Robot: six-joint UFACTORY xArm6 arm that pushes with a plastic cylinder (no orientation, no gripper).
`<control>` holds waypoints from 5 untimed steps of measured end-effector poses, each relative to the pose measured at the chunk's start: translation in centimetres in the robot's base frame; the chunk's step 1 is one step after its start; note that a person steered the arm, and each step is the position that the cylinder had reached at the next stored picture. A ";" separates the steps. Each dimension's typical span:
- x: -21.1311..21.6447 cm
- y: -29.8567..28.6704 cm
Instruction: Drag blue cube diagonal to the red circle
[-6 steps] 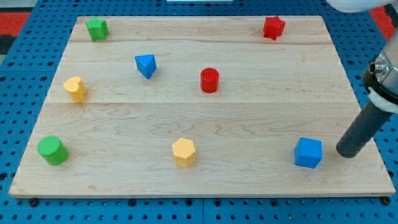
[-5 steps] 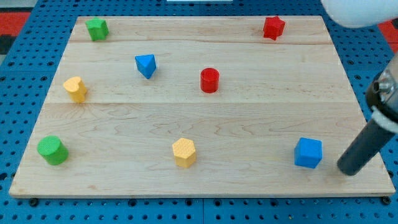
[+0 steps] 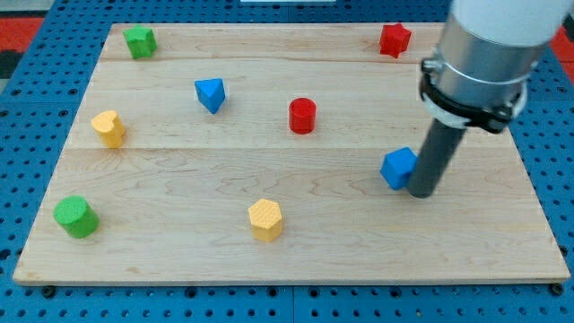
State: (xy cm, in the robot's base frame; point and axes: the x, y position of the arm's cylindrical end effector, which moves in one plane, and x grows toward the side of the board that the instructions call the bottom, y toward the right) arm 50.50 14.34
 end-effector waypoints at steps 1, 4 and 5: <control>-2.9 -3.0; -15.8 -3.7; -17.4 -5.9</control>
